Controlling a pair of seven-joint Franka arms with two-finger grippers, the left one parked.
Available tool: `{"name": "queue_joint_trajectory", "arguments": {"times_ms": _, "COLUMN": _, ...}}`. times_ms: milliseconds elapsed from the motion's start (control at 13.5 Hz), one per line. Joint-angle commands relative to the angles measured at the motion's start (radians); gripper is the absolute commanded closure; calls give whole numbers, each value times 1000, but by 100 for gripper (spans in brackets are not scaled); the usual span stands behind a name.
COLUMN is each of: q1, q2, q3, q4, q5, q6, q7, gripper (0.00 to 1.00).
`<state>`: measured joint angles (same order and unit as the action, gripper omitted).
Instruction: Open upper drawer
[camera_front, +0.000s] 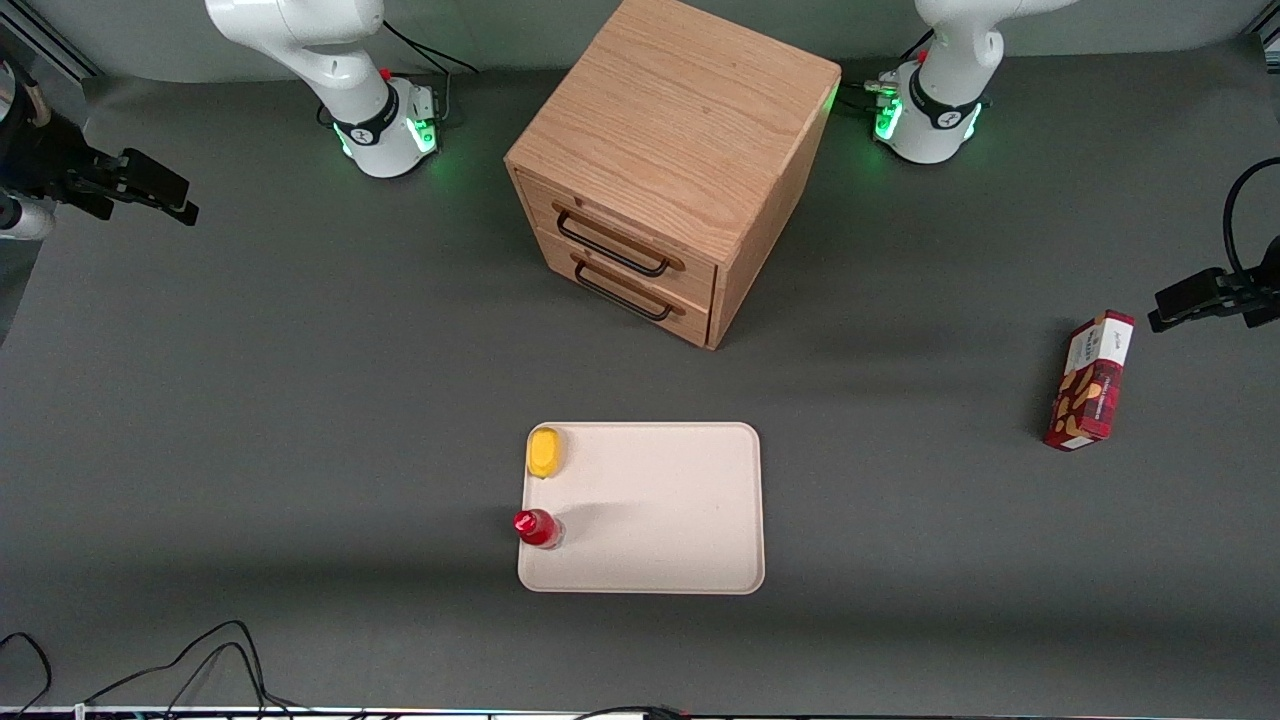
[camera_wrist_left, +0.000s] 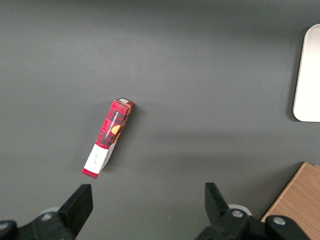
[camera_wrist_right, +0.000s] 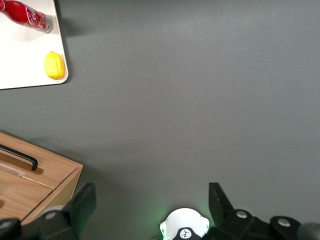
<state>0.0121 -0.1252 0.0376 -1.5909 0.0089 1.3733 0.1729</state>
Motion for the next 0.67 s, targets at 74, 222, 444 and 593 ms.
{"name": "queue_joint_trajectory", "arguments": {"times_ms": 74, "q1": 5, "q2": 12, "q3": -2, "q4": 29, "q5": -10, "q6": -23, "q7": -1, "gripper": 0}}
{"name": "queue_joint_trajectory", "arguments": {"times_ms": 222, "q1": 5, "q2": 18, "q3": -2, "q4": 40, "q5": -7, "q6": -23, "q7": 11, "gripper": 0}}
{"name": "queue_joint_trajectory", "arguments": {"times_ms": 444, "q1": 12, "q2": 18, "q3": 8, "q4": 45, "q5": 3, "q6": -25, "q7": -47, "gripper": 0}}
{"name": "queue_joint_trajectory", "arguments": {"times_ms": 593, "q1": 15, "q2": 18, "q3": 31, "q4": 61, "q5": 52, "q6": -55, "q7": -146, "gripper": 0}}
